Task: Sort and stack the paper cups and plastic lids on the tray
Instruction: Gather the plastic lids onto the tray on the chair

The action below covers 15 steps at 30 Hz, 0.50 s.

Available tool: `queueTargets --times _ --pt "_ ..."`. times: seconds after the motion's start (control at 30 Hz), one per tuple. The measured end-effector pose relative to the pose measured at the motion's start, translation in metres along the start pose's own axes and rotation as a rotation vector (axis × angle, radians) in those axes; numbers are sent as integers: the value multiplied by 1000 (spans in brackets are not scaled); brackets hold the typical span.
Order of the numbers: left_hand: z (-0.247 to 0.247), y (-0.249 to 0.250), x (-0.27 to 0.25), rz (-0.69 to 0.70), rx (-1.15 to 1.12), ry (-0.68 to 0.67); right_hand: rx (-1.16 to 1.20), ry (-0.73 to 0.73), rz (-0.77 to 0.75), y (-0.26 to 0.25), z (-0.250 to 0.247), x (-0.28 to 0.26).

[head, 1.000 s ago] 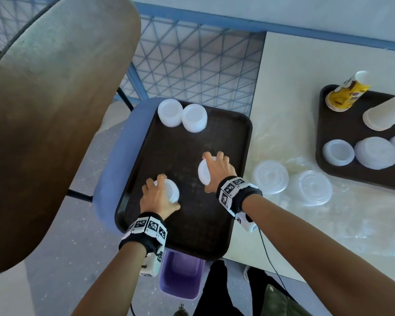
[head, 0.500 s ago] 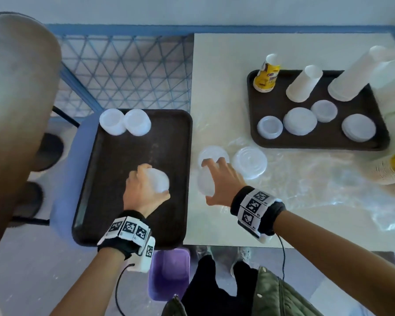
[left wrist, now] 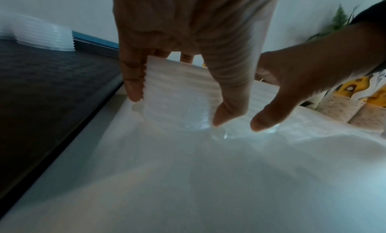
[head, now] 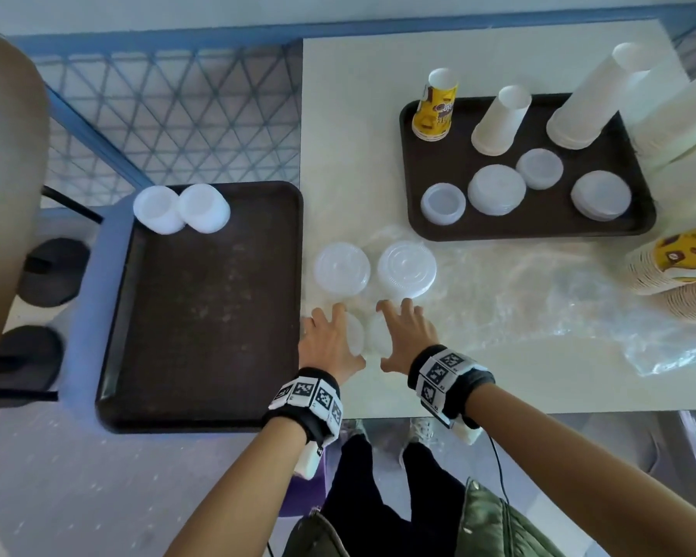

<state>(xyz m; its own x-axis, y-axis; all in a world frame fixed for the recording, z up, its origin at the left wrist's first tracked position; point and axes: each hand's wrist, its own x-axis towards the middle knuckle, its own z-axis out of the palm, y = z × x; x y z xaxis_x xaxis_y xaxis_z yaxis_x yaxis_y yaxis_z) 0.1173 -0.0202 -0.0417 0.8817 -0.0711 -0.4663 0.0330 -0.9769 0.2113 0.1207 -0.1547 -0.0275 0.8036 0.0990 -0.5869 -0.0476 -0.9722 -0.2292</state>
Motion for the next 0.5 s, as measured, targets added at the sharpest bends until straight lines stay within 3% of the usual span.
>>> queueTargets --times 0.3,0.5 --pt "4 -4 -4 27 -26 13 -95 25 12 0 5 -4" --pt "-21 -31 -17 79 -134 169 -68 84 -15 6 -27 -36"
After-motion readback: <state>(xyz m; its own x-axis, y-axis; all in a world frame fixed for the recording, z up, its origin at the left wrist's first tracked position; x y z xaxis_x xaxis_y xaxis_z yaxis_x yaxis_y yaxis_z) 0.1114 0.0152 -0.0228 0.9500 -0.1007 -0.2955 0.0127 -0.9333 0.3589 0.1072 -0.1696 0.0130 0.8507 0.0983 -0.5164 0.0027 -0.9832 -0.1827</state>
